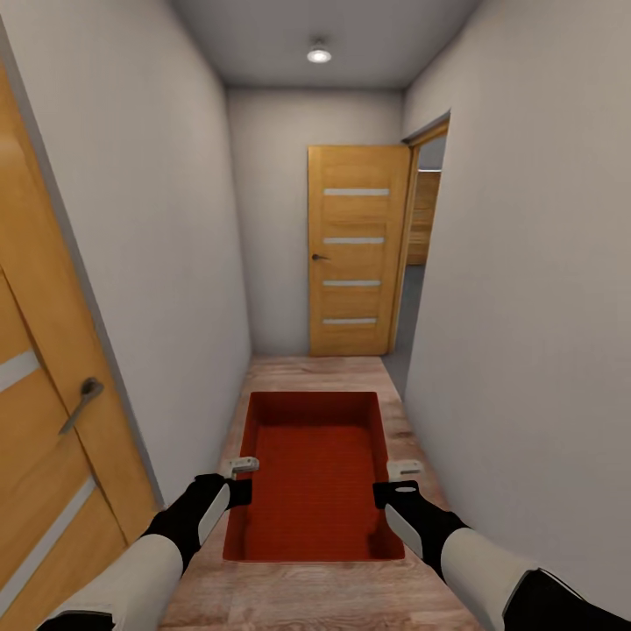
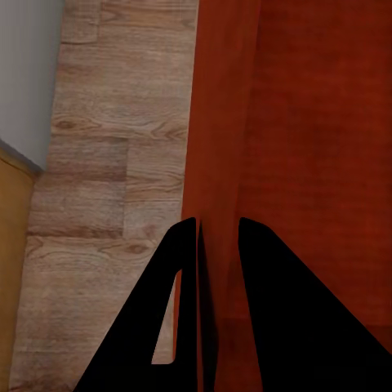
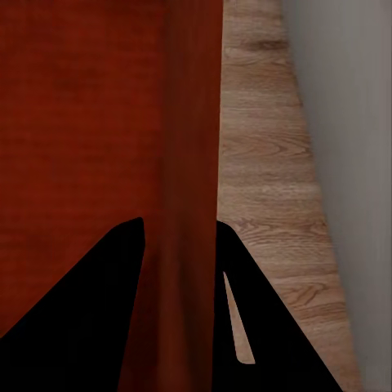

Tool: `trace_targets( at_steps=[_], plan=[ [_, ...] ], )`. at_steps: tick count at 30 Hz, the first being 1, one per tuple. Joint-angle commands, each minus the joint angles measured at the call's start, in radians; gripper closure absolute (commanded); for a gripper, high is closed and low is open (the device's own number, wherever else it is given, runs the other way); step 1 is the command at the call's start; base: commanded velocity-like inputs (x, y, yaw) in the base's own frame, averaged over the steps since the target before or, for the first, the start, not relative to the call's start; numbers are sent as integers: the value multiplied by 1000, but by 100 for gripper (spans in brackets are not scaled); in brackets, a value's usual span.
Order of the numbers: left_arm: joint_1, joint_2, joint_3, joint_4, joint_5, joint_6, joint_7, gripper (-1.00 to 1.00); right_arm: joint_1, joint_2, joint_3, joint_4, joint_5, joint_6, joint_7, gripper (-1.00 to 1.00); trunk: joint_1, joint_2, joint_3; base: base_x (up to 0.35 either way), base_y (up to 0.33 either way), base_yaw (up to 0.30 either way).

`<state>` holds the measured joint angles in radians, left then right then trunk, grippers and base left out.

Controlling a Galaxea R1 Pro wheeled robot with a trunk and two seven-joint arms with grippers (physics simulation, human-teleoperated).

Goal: Move the two storage containers from the living room to the garage. In the garage, place one container on the floor and stack the other container on top of it (either order is fine).

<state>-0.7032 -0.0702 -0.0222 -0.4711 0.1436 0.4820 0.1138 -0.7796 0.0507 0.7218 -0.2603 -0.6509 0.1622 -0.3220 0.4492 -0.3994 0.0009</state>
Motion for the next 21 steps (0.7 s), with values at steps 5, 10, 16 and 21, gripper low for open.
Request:
trace_targets(
  at_steps=[5,10,16,21],
  plan=[
    [1,1,4,0,14,5,12,100,-1,-5,-33,-4,29,-1,-66,100,1,-1,0,322,0,0],
    [1,1,4,0,14,5,12,100,-1,-4,-33,-4,30,-1,-66,100,1,-1,0,322,0,0],
    [1,1,4,0,14,5,12,100,-1,-3,-33,-4,29,-1,-66,100,1,-1,0,322,0,0],
    [1,1,5,0,14,5,12,100,-1,-4,-33,-4,30,-1,-66,100,1,-1,0,322,0,0]
  ],
)
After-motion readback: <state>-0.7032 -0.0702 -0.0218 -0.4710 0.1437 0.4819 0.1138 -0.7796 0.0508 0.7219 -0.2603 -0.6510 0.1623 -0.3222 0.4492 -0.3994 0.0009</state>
